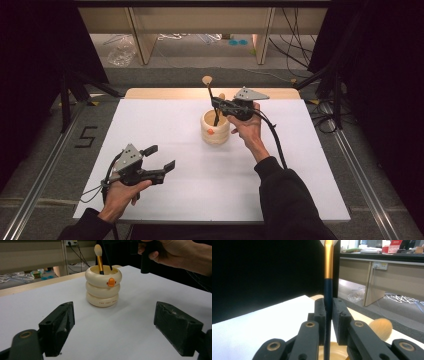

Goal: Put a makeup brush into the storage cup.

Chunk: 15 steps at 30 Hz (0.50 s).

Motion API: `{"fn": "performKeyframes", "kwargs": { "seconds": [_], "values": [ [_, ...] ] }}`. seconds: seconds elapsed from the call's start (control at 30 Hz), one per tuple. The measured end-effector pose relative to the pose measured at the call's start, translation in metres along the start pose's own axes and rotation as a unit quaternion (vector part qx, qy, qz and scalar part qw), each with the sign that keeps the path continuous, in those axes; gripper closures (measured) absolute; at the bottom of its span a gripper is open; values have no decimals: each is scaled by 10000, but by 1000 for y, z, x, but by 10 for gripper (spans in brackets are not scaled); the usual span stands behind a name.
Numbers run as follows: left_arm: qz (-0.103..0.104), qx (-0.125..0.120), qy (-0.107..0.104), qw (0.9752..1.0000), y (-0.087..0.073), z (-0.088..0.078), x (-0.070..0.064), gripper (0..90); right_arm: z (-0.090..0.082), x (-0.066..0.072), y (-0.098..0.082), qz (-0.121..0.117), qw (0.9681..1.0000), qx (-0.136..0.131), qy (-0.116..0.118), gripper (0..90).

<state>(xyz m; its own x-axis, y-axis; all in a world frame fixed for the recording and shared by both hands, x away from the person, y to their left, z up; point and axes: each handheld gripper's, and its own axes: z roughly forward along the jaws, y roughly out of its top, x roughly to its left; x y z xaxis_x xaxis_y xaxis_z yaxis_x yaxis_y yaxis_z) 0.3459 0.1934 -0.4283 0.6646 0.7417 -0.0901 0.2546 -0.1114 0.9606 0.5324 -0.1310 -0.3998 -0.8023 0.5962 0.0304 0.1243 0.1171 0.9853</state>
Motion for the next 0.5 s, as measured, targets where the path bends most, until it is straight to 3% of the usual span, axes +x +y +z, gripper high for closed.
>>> {"fn": "performKeyframes", "kwargs": {
  "seconds": [0.4, 0.5],
  "values": [
    [-21, -4, 12, 10000, 0, -1, -1, 169, 3, 0, -5, -119, 9999, 97, -39, 834],
    [-6, -9, 10, 10000, 0, -1, 0, 169, 3, 0, -6, -43, 9999, 105, 3, 834]
  ]
}}
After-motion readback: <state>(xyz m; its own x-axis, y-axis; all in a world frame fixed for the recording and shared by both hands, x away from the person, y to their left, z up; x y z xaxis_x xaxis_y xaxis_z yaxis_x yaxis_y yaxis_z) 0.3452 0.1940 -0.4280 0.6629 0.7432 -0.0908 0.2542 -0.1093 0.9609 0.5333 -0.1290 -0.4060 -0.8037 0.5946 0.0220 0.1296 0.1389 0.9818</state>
